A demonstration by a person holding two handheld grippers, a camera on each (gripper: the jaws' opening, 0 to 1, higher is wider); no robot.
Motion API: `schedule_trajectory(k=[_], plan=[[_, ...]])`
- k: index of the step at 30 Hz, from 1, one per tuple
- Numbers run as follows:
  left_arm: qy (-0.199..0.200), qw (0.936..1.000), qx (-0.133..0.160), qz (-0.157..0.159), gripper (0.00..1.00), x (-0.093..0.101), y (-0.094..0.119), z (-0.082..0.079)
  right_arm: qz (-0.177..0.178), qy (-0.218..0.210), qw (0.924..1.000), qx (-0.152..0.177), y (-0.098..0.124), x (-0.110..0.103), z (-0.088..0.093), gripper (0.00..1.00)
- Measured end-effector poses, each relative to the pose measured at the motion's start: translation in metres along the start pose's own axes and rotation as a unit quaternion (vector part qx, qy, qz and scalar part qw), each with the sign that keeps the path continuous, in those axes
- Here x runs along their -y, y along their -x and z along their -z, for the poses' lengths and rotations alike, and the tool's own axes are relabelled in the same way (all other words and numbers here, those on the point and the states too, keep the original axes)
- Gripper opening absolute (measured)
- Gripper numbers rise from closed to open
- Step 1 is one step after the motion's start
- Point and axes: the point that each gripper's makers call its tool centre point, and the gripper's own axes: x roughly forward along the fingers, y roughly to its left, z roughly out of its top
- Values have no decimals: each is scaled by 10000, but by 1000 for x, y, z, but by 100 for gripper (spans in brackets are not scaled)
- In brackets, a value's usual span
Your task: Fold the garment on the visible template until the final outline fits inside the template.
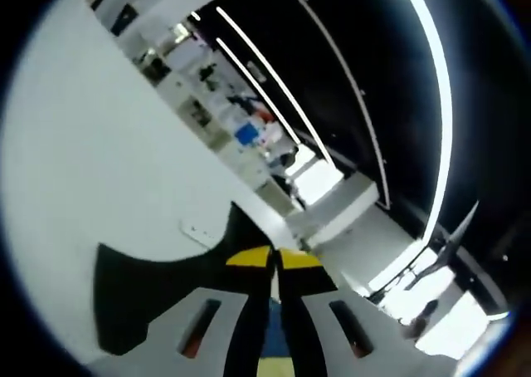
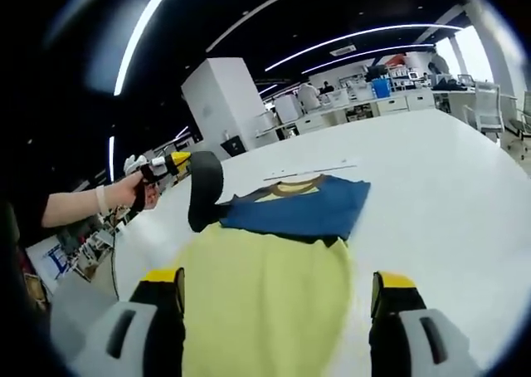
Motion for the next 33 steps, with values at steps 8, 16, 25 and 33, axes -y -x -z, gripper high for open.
schedule_trajectory(k=[8,16,25,33], plan=[[67,9989,-197,417,0,34,-36,31,53,-66,9999,63,9,5,1,93],[-359,9948,-652,689,0,68,-56,66,130,-144,9997,114,20,16,2,93],[-467,9908,-926,872,0,90,-82,94,159,-251,9994,178,26,22,6,93],[-320,9902,-1039,877,0,87,-104,124,246,-314,9990,186,33,31,11,93]])
